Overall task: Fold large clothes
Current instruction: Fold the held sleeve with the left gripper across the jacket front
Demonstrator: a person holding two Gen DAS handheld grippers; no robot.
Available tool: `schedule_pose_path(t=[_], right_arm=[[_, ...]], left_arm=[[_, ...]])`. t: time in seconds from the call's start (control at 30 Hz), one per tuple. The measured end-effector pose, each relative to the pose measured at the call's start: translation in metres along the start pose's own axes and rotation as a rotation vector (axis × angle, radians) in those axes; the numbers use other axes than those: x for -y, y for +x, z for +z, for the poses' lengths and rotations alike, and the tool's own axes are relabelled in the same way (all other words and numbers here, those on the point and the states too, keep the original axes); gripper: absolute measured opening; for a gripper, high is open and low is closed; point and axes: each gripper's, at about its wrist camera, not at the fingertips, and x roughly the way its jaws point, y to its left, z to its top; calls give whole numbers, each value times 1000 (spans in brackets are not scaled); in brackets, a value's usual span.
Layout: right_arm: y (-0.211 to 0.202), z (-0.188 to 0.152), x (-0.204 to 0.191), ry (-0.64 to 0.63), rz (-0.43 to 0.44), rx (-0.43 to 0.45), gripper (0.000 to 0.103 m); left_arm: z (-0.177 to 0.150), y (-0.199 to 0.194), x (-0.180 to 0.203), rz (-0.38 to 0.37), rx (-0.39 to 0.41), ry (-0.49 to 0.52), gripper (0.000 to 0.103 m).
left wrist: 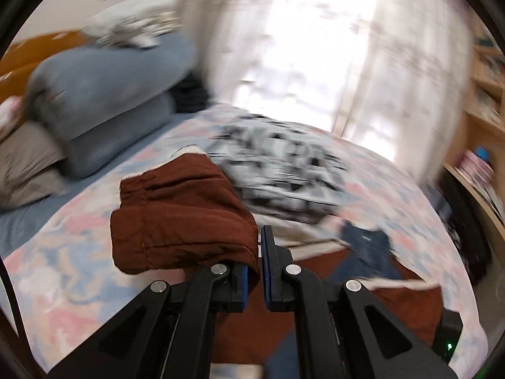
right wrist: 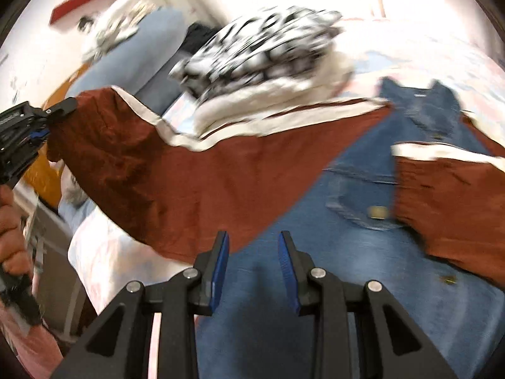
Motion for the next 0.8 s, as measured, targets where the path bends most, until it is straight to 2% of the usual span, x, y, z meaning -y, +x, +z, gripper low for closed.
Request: schedule_pose_path(t=[0.07,0.2,0.37,0.47,0.53,0.57,0.6,0.63,0.67,0.7,0.8], right_arm=[[-18,-2,20,24,-26,28,32],[-56,-11,70,94,-91,85,32],[-77,-29,124,180,-154,103,32],[-80,-41,150,228,-174,92,32],[-82,-48,163,251,-177,84,32],[-82,-50,168,260,-175,82,32],[-82,-52,172,269,-171,78,32],[-82,-54,175,275,-167,77,32],[-81,-54,177,279,-158,78,32],[-80,-54,177,279,-151,78,32],[-77,-52,174,265,-128,73,32]], left_arm=[[-8,3,41,-39,-20,49,5],[-37,30,118,-122,-128,125,5],[-104,83,183,-153,-301,207,6],[-147,111,201,-125,-412,257,12],[-165,120,207,-116,-459,288,20],[-174,123,210,-106,-472,307,30],[-179,124,210,-98,-476,320,45],[-182,123,210,-90,-474,327,53],[-184,120,209,-84,-463,325,67],[-184,117,207,-85,-453,317,74],[-176,101,198,-110,-417,290,75]])
